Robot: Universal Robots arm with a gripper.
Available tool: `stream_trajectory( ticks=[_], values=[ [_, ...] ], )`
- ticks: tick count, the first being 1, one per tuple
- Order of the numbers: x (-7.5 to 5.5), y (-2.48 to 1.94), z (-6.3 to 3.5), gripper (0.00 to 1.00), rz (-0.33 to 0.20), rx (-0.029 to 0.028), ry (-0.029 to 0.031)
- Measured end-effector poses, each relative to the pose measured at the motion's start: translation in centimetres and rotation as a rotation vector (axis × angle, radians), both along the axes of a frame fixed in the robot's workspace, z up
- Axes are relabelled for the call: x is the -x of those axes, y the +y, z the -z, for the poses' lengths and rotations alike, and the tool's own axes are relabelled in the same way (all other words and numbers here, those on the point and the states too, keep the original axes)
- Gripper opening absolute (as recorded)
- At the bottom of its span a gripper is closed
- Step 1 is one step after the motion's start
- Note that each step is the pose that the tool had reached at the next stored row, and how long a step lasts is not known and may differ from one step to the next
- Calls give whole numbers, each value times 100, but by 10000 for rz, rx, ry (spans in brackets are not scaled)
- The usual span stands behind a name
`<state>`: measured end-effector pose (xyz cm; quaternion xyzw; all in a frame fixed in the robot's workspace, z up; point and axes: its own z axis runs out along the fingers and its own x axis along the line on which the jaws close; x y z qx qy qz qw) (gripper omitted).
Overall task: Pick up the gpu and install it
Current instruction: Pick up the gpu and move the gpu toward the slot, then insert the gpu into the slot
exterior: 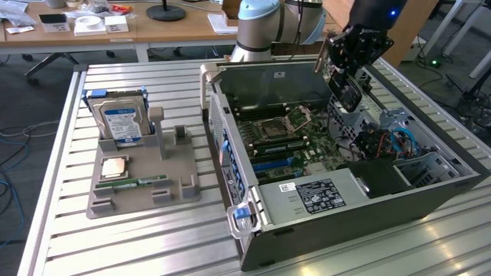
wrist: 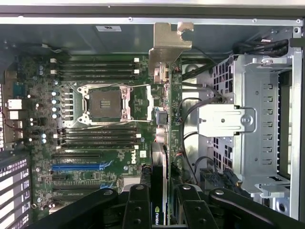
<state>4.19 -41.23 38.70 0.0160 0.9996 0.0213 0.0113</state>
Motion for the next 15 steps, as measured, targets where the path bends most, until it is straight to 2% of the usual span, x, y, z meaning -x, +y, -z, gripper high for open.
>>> stream_trajectory(
  ticks=[15],
  values=[
    [-43, 0, 20, 26, 1, 0, 0]
  ],
)
